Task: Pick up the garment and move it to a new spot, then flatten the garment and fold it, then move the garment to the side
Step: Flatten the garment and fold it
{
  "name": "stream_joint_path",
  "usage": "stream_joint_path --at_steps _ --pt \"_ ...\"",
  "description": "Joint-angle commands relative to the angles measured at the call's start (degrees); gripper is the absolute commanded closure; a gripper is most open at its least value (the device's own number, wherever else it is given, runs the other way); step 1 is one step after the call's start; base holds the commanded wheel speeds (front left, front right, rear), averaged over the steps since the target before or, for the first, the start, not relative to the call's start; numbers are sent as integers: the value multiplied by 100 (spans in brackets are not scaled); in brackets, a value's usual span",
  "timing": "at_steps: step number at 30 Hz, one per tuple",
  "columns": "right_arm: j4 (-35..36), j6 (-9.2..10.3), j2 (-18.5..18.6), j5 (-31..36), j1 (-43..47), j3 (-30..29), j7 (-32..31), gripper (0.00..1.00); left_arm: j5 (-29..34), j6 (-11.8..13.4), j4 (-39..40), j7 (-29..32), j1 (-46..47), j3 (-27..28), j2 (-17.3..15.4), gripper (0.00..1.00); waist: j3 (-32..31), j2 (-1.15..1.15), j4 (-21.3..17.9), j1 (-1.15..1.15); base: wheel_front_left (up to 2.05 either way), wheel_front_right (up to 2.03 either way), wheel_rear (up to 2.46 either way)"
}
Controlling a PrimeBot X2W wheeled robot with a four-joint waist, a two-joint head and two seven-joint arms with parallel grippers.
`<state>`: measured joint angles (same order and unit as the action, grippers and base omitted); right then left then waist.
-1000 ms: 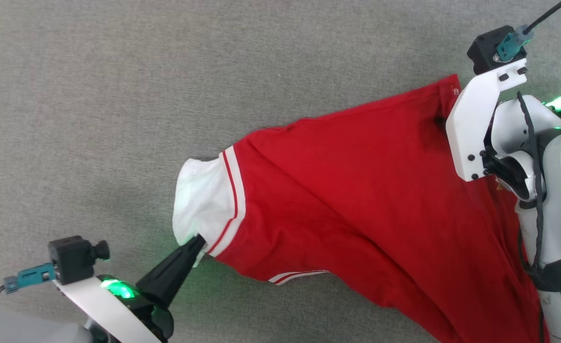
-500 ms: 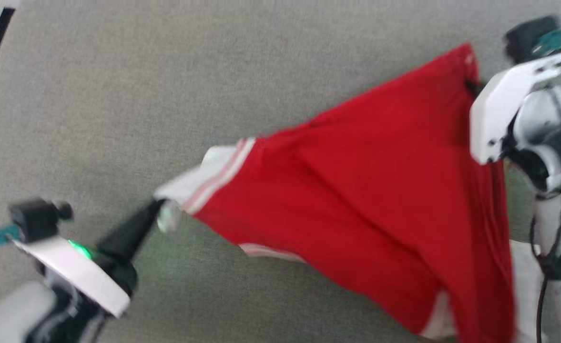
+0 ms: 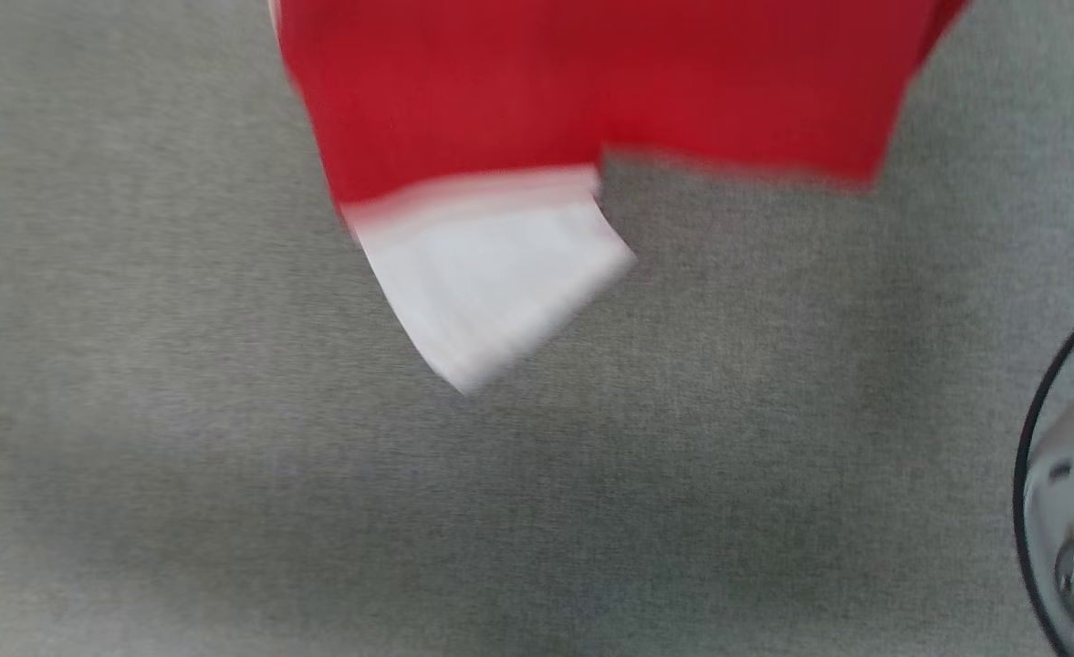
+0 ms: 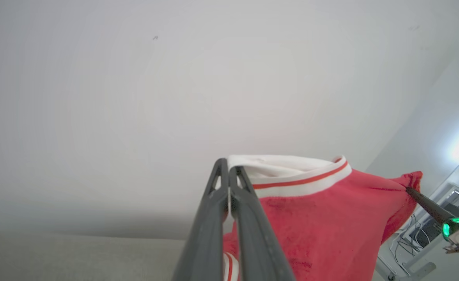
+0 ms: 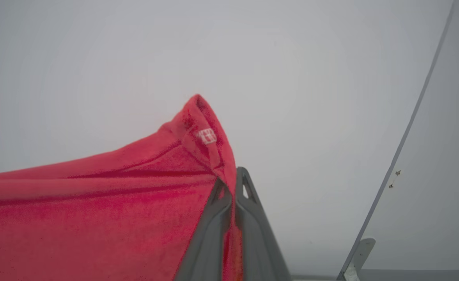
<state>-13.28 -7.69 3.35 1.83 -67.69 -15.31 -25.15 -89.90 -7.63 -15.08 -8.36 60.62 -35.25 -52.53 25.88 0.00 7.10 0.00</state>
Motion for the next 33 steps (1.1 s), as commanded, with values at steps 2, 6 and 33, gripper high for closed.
stream_joint_path --at_steps 2,6,33 --pt "-92 43 35 197 -675 -407 348 100 -103 30 -547 29 774 359 20 100 418 0 -221 0 0 0 0" --pt "-268 49 32 262 -1252 -683 686 100 -59 44 -972 -32 1561 607 153 100 554 0 -263 0 0 0 0" --pt "497 27 -33 -843 3192 270 318 100 479 22 1109 -618 -2906 -253 233 100 181 0 -224 0 0 0 0"
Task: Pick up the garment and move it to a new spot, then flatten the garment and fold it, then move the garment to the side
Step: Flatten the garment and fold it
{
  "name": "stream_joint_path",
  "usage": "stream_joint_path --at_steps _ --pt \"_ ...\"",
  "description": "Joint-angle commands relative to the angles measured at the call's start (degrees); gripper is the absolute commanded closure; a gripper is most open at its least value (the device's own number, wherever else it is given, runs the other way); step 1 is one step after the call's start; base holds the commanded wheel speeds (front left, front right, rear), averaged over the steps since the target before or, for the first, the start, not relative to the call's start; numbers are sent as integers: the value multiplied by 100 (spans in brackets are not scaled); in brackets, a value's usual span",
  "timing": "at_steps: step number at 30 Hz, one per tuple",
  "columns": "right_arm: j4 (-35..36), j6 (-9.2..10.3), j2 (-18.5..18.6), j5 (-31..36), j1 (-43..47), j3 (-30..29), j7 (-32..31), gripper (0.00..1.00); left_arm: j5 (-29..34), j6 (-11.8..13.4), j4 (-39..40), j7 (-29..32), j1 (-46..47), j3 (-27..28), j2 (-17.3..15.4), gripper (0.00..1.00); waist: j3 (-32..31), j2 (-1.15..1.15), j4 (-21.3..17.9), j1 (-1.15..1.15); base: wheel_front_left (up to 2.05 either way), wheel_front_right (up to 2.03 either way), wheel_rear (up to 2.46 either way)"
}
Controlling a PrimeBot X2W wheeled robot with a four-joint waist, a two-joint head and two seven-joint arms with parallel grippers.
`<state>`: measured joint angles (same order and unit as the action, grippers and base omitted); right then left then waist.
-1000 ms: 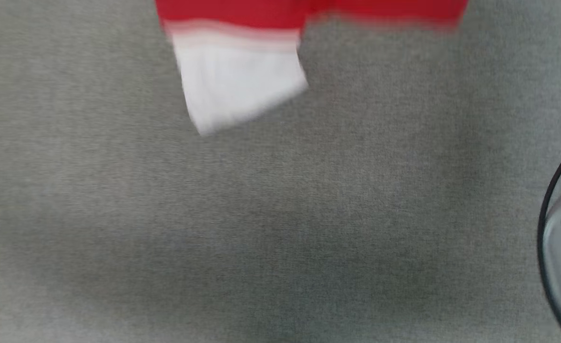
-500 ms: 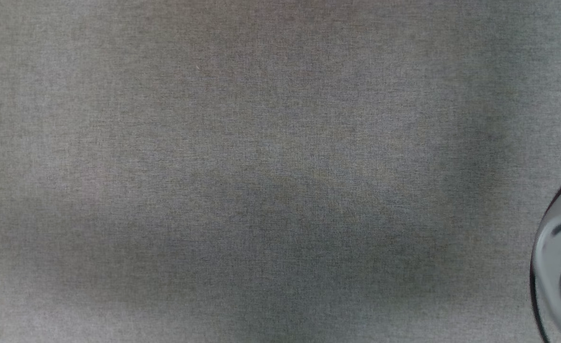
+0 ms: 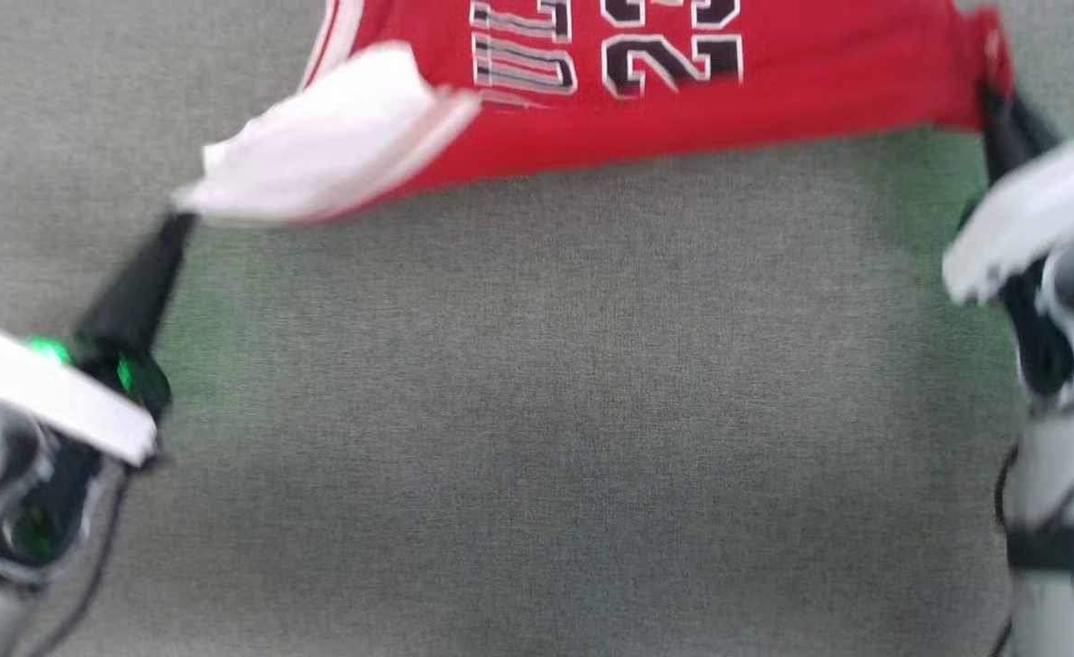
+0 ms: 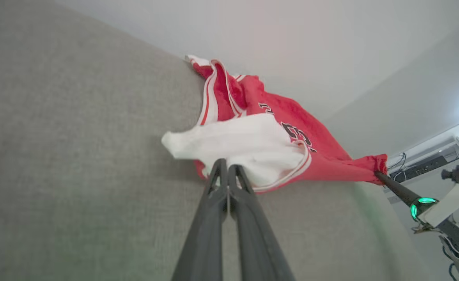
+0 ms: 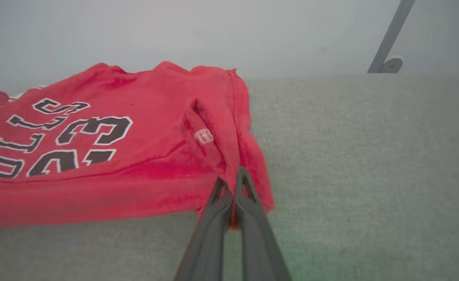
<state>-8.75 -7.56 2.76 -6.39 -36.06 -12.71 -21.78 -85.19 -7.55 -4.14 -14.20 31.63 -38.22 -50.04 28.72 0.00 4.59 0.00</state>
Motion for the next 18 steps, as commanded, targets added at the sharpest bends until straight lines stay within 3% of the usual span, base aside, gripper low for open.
stream_joint_path --at_steps 1,10,18 --pt "294 15 23 -84 341 54 -129 100 -23 14 104 -68 -206 23 27 100 -171 0 27 0 0 0 0" --pt "1954 12 20 -634 2436 210 -662 100 375 14 1136 -105 -2067 582 129 100 -731 0 66 0 0 0 0" --pt "2543 12 143 -857 3497 132 -1030 100 597 14 1731 -105 -3392 1066 -34 100 -1027 0 69 0 0 0 0"
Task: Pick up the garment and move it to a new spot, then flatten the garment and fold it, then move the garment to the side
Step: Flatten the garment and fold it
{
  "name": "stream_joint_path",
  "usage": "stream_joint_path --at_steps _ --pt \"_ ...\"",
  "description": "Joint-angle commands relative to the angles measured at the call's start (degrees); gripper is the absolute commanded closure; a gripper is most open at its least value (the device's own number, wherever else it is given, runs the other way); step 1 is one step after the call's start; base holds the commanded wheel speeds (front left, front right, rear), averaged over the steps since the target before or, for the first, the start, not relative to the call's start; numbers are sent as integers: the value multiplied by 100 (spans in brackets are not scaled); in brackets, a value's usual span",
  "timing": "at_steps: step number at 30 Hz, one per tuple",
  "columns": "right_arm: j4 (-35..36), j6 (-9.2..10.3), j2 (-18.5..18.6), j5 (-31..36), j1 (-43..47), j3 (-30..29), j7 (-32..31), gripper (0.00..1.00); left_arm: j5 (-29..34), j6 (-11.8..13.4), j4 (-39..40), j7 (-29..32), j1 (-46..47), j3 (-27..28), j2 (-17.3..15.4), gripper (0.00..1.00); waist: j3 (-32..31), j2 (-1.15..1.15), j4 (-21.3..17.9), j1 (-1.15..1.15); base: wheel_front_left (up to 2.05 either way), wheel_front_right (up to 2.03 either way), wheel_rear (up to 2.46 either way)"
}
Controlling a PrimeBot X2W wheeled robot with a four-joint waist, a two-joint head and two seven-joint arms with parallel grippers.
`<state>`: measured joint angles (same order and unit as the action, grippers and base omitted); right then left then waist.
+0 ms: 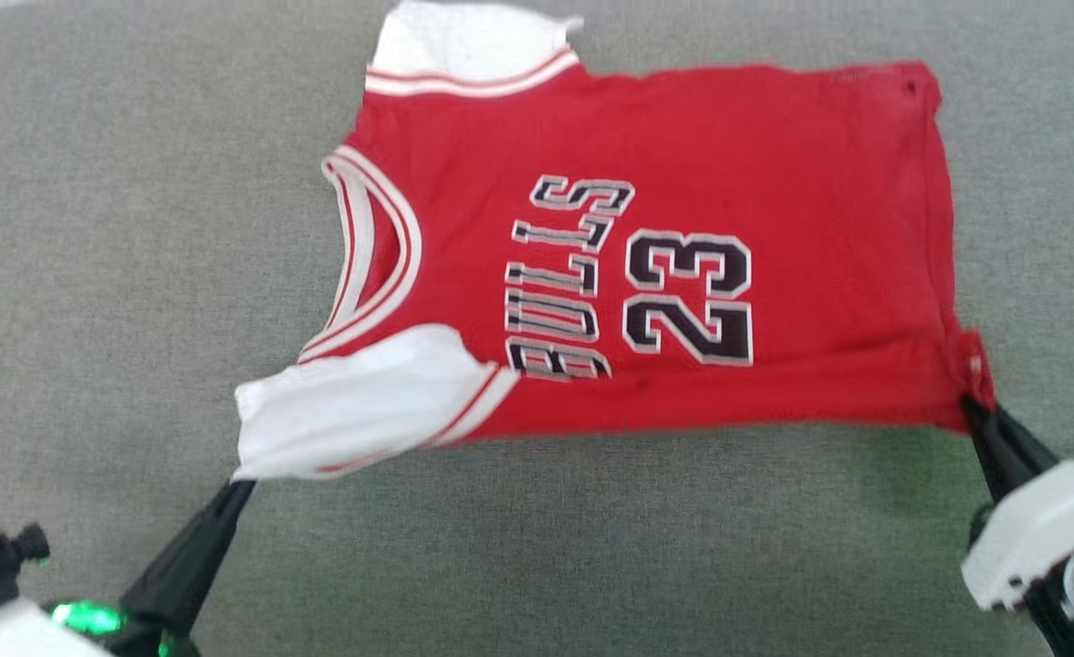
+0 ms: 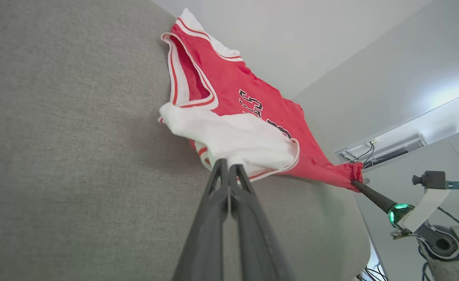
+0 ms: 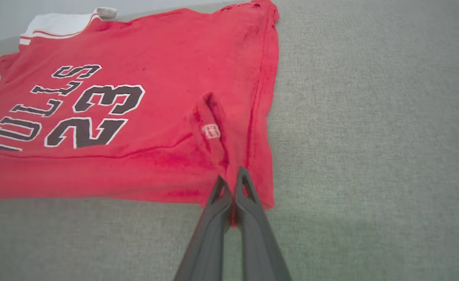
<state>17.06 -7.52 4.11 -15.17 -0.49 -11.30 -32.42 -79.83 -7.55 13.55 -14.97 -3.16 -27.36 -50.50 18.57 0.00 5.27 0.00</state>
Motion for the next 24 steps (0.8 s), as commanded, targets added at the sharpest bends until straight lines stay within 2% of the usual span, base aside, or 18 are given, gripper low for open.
stream_joint_path --at_steps 1,7,11,18,24 --pt "53 7 41 -21 62 -11 -29 100 53 14 35 -28 -77 48 -10 100 -31 0 -8 0 0 0 0" --pt "537 8 67 -249 620 -104 -276 100 124 14 469 -28 -826 523 60 100 -48 0 -94 0 0 0 0" --pt "672 7 27 -322 668 -196 -205 100 221 14 645 -28 -897 694 107 100 -13 0 -150 0 0 0 0" --pt "255 7 -25 -245 -11 -136 93 100 -4 14 644 -29 -92 900 295 100 190 0 -280 0 0 0 0" --pt "-343 8 -97 30 -607 -167 645 100 -125 14 322 -29 915 657 450 100 578 0 -253 0 0 0 0"
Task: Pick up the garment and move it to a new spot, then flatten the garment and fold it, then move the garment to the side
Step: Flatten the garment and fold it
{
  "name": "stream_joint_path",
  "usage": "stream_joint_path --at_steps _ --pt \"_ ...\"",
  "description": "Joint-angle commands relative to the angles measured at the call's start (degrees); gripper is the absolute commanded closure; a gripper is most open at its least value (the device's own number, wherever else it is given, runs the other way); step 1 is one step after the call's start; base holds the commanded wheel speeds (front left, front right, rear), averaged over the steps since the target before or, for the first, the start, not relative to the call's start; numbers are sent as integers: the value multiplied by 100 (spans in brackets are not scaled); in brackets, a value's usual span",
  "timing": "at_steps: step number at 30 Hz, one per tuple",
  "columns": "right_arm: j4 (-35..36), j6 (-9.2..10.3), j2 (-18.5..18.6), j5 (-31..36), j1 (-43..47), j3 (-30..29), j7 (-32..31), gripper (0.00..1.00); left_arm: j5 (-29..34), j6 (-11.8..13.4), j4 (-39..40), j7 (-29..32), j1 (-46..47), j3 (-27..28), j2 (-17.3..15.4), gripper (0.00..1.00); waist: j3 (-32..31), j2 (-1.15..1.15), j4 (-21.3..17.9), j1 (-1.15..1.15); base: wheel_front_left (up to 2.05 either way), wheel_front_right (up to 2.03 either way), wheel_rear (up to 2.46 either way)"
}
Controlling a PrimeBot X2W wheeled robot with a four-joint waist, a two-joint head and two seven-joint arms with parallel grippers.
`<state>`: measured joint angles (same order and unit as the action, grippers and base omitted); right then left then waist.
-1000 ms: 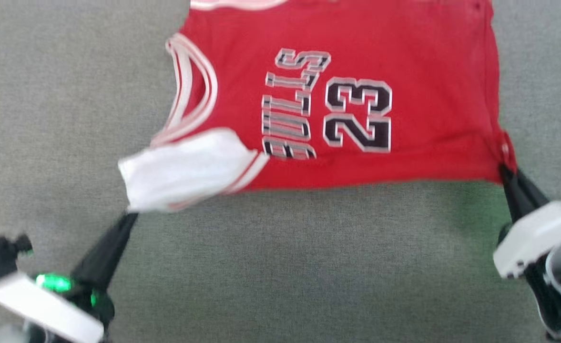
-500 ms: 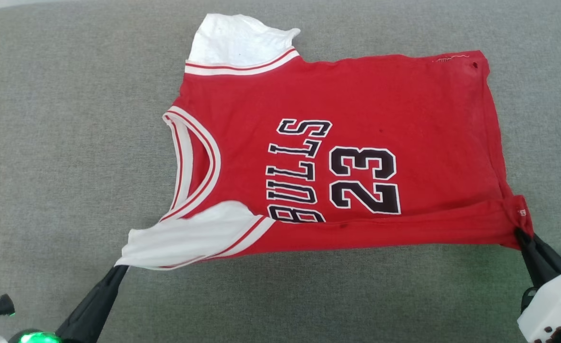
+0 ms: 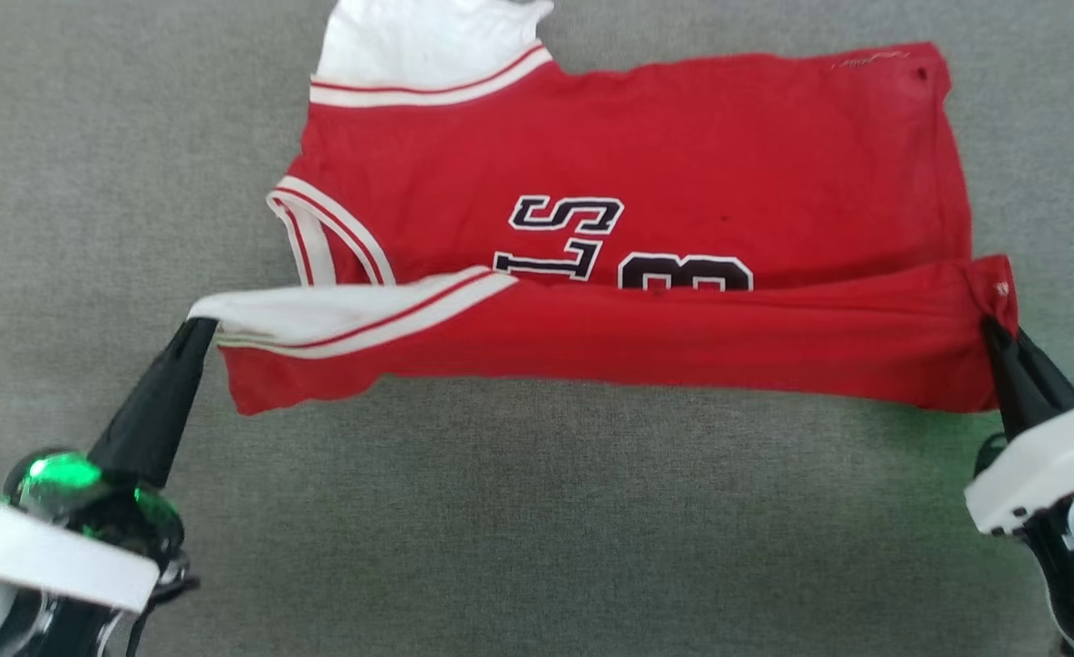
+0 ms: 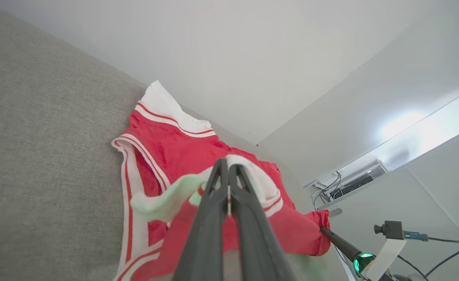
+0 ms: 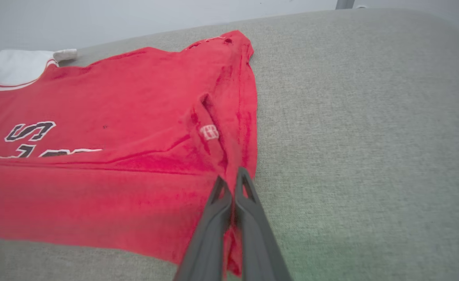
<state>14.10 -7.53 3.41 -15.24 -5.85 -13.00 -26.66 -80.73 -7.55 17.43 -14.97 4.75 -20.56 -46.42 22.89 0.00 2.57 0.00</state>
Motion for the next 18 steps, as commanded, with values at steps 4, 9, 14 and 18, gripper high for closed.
stream_joint_path --at_steps 4,9,14,18 --pt "-326 9 -45 172 -386 34 273 100 6 14 -523 -29 667 -230 47 100 408 0 22 0 0 0 0" --pt "-656 9 -47 173 -608 71 542 100 160 14 -1148 -30 1129 -205 324 100 720 0 10 0 0 0 0" --pt "-988 13 -50 144 -642 183 817 100 481 14 -1613 -30 1319 -383 427 100 836 0 -32 0 0 0 0" --pt "-1150 15 -51 135 -714 252 945 100 613 14 -1892 -30 1417 -369 441 100 851 0 -58 0 0 0 0"
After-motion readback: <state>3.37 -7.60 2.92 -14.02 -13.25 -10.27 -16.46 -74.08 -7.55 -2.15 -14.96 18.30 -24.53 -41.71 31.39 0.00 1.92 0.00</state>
